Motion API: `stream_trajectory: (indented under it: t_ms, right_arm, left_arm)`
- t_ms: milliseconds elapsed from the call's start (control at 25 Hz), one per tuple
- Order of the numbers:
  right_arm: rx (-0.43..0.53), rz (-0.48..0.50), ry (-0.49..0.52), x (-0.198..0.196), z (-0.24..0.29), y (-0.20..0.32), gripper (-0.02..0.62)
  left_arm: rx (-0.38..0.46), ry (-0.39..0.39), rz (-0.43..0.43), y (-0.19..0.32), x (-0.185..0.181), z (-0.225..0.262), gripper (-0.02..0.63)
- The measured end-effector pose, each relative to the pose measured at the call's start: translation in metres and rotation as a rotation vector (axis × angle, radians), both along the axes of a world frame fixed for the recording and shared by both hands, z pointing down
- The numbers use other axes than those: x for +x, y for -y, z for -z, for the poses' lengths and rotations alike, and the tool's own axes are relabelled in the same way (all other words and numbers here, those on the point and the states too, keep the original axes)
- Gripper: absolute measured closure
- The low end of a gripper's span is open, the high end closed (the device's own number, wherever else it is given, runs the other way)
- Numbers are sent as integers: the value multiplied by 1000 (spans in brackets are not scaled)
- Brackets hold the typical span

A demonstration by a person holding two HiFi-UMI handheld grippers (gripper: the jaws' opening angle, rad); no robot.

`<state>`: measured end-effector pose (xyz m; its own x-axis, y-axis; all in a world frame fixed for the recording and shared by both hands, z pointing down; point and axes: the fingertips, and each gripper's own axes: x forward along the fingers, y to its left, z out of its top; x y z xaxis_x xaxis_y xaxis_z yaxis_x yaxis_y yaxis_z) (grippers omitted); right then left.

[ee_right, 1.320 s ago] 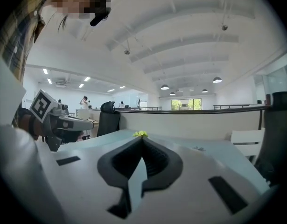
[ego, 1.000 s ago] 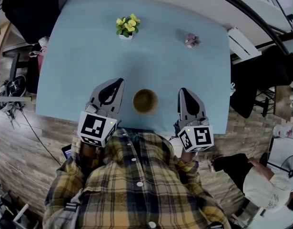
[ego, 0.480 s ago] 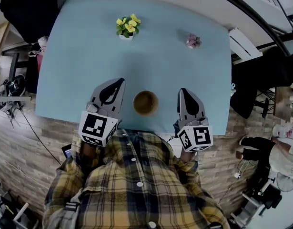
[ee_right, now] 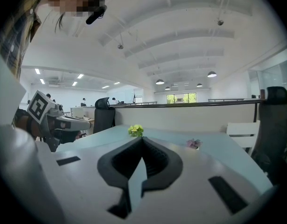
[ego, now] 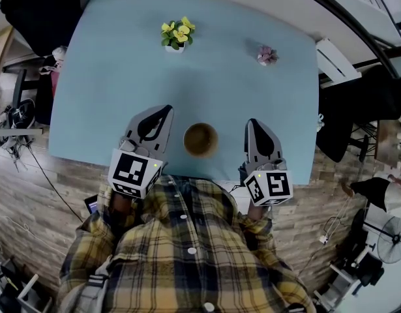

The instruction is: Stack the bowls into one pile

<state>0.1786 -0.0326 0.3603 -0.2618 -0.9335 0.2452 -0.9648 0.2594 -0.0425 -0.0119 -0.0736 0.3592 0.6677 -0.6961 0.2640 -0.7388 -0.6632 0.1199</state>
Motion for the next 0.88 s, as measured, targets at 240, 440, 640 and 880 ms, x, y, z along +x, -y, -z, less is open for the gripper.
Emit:
stream_trajectory:
  t_ms: [240, 440, 640, 880]
  right_arm:
    - [1, 26, 1, -5, 0, 4, 594]
    - [1, 27, -1, -5, -1, 2, 594]
    - [1, 25, -3, -3, -1, 0, 594]
    - [4, 24, -2, -3, 0, 3, 594]
  left_arm:
    - [-4, 1, 4, 3, -1, -2, 615]
    - [-3, 2, 9, 2, -1, -2, 615]
    - [-1, 3, 8, 1, 0, -2, 615]
    - [0, 2, 5, 3, 2, 0, 615]
